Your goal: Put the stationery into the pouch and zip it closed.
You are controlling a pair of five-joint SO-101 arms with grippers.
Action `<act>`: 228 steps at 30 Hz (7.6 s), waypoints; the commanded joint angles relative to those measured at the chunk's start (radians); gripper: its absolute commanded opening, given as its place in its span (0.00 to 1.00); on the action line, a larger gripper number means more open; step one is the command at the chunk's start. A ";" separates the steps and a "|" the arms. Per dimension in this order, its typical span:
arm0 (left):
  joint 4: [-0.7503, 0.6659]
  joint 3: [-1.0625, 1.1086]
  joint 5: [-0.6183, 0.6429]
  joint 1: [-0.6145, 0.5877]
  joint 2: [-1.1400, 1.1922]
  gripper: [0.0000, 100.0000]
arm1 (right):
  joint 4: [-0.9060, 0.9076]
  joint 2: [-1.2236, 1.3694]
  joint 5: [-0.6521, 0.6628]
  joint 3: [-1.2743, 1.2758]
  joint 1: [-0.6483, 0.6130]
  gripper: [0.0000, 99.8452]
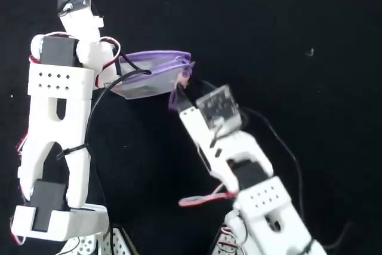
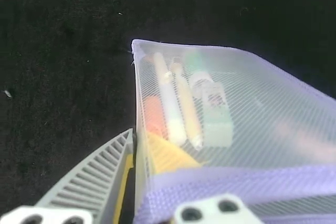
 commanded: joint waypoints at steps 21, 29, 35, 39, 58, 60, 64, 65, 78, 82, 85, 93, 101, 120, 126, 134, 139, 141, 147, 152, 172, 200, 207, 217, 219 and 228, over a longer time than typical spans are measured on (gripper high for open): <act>-0.008 0.005 -0.011 -0.031 -0.011 0.03 | -0.075 0.263 -0.107 -0.180 0.003 0.25; -0.008 0.005 -0.011 -0.036 -0.012 0.03 | -0.114 0.257 -0.100 -0.137 0.066 0.08; -0.008 0.005 -0.011 -0.036 -0.012 0.03 | -0.037 0.257 -0.098 -0.145 0.075 0.07; -0.008 0.005 -0.011 -0.036 -0.012 0.03 | -0.011 0.255 -0.097 -0.157 0.080 0.02; -0.008 -0.031 -0.009 -0.036 -0.014 0.23 | 0.703 0.105 -0.029 -0.771 0.075 0.01; -0.006 -0.084 -0.009 -0.038 -0.014 0.23 | 0.698 0.148 -0.029 -0.803 0.074 0.01; 0.038 -0.237 -0.009 -0.036 -0.014 0.23 | 0.723 0.272 -0.028 -0.918 0.046 0.01; 0.038 -0.269 -0.009 -0.036 -0.014 0.24 | 0.735 0.305 -0.028 -0.955 0.038 0.01; 0.037 -0.493 0.025 -0.174 -0.044 0.23 | 0.984 0.691 -0.035 -1.477 0.103 0.01; 0.037 -0.421 0.072 -0.140 -0.098 0.24 | 1.040 0.762 -0.035 -1.560 0.193 0.01; 0.037 -0.341 0.072 -0.056 -0.133 0.24 | 1.062 0.777 -0.037 -1.584 0.241 0.01; 0.034 -0.143 0.069 0.093 -0.161 0.24 | 1.220 0.711 -0.028 -1.710 0.245 0.01; -0.038 0.012 0.068 0.088 -0.161 0.24 | 1.487 0.688 0.068 -1.991 0.216 0.01; -0.121 0.217 0.020 0.088 -0.353 0.24 | 1.475 0.832 0.087 -1.899 -0.028 0.01; -0.279 0.441 0.021 0.099 -0.555 0.24 | 1.475 0.832 0.087 -1.896 -0.028 0.01; -0.557 0.786 0.104 0.294 -0.847 0.24 | 1.475 0.832 0.087 -1.897 -0.028 0.01; -0.735 0.955 0.170 0.355 -1.017 0.24 | 1.475 0.832 0.087 -1.897 -0.028 0.01; -0.819 1.033 0.192 0.375 -1.051 0.24 | 1.475 0.832 0.087 -1.897 -0.028 0.01; -0.994 1.148 0.242 0.395 -1.057 0.24 | 1.475 0.832 0.087 -1.897 -0.028 0.01; -1.019 1.142 0.249 0.395 -1.051 0.24 | 1.475 0.832 0.087 -1.897 -0.028 0.01; -1.146 1.030 0.239 0.317 -0.674 0.19 | 1.475 0.832 0.087 -1.899 -0.028 0.01; -0.848 1.012 -0.203 0.363 -1.231 0.03 | 1.405 0.843 0.087 -1.890 0.150 0.01; -0.804 1.086 -0.242 0.414 -1.355 0.03 | 1.373 0.843 0.087 -1.890 0.253 0.01; -0.804 1.118 -0.244 0.375 -1.370 0.03 | 1.312 0.970 0.132 -1.896 0.387 0.01; -0.804 1.116 -0.242 0.344 -1.370 0.03 | 1.295 1.012 0.135 -1.899 0.396 0.01; -0.802 1.102 -0.238 0.315 -1.370 0.03 | 1.224 1.153 0.137 -1.900 0.427 0.01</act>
